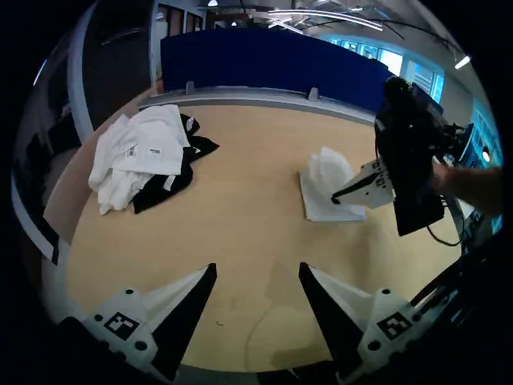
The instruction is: Fold towel
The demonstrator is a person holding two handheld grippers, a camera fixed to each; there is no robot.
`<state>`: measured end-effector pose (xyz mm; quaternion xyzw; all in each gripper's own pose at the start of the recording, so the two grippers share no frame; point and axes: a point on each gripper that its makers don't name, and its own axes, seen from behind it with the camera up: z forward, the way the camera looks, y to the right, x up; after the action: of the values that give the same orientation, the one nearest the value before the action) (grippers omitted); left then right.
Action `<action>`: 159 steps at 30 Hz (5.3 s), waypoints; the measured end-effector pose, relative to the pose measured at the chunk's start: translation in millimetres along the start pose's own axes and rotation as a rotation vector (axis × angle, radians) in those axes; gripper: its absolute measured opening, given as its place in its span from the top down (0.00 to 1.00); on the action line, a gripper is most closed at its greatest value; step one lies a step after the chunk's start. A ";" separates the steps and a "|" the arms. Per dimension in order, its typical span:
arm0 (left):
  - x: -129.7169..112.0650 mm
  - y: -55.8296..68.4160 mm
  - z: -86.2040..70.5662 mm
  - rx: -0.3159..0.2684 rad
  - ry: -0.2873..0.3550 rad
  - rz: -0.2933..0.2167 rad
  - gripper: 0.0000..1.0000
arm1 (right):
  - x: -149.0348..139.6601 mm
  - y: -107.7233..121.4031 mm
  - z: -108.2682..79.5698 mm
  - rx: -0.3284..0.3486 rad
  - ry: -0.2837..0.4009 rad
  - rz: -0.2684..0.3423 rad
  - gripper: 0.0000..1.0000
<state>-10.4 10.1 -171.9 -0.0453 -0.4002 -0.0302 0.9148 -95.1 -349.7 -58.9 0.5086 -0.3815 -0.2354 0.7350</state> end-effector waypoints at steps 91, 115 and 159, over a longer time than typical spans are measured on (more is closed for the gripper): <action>10.4 24.9 3.5 -0.055 0.020 0.020 0.05 | -29.4 40.4 -84.7 -0.180 0.073 0.178 0.96; 32.9 44.9 -1.6 -0.091 0.065 0.037 0.05 | 36.8 80.0 -177.2 -0.255 0.175 0.102 0.96; 37.2 77.9 9.3 -0.076 0.036 0.060 0.05 | -165.2 246.8 -346.0 -0.437 -0.004 0.185 0.96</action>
<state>15.2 87.8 -142.8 -0.0916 -0.3804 -0.0187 0.9201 72.6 60.0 50.6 0.3000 -0.3681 -0.2451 0.8452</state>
